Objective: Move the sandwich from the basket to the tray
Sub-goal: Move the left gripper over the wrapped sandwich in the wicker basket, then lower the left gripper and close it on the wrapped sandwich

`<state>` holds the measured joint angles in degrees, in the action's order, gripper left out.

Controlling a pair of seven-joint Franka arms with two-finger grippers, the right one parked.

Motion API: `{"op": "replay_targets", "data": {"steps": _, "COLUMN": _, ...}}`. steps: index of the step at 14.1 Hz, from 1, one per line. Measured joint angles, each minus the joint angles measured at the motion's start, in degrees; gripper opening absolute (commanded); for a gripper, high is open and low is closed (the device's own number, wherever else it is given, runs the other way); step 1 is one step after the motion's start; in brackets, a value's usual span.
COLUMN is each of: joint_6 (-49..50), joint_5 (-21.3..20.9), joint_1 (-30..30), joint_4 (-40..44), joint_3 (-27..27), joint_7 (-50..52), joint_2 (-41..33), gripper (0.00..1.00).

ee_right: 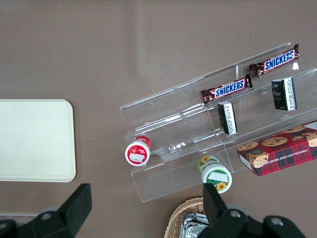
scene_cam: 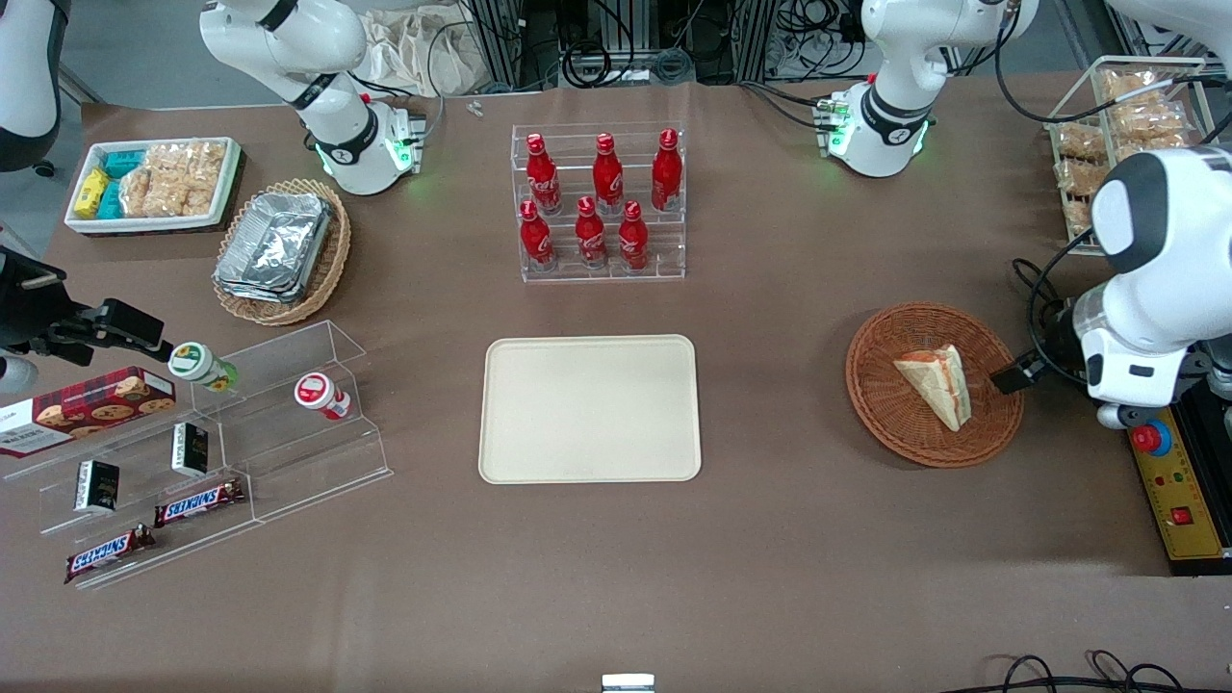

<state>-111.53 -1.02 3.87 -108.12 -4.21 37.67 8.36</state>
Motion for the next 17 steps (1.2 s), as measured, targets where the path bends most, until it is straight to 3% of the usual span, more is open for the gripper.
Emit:
{"op": "replay_targets", "data": {"steps": 3, "joint_6": -5.1, "joint_5": 0.0, "joint_1": 0.3, "joint_4": -6.3, "joint_3": 0.1, "joint_7": 7.8, "joint_2": 0.0, "gripper": 1.00}}
{"op": "replay_targets", "data": {"steps": 8, "joint_6": -14.1, "joint_5": 0.0, "joint_1": 0.4, "joint_4": -15.2, "joint_3": 0.3, "joint_7": 12.0, "joint_2": 0.2, "gripper": 1.00}}
{"op": "replay_targets", "data": {"steps": 17, "joint_6": -19.2, "joint_5": 0.0, "joint_1": 0.4, "joint_4": -16.7, "joint_3": 0.3, "joint_7": 12.5, "joint_2": 5.6, "gripper": 1.00}}
